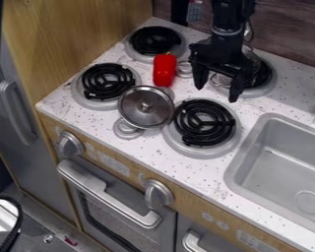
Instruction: Move the pot lid to the lower left burner
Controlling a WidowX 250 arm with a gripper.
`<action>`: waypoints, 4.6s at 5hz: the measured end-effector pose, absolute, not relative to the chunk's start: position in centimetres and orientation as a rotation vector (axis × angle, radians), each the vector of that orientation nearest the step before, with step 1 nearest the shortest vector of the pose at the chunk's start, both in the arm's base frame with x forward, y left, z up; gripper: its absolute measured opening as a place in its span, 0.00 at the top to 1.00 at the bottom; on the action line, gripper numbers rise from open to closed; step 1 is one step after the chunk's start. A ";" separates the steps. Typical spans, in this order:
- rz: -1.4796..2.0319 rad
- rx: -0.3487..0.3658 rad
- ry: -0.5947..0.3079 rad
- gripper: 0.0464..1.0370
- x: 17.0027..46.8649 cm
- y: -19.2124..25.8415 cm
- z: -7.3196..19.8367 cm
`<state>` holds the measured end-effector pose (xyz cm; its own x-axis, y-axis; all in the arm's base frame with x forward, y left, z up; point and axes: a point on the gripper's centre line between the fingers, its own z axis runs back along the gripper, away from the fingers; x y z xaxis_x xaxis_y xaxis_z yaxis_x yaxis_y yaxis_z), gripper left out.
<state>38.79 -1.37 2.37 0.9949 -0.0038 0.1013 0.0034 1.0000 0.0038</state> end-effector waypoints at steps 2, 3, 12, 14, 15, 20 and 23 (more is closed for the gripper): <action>0.046 0.009 -0.055 0.04 38.2 0.7 0.2; 0.170 0.018 -0.068 0.04 38.0 5.6 0.4; 0.223 0.025 -0.032 0.11 36.0 11.2 -4.1; 0.204 0.043 -0.042 0.66 36.6 10.5 -4.2; 0.201 0.056 -0.044 0.77 36.5 10.3 -4.1; 0.448 0.028 -0.137 0.78 38.6 19.7 -0.8; 0.463 0.002 -0.085 0.72 37.3 20.3 -2.7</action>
<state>37.33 20.32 -2.72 0.8914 0.4457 0.0822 -0.4459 0.8949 -0.0172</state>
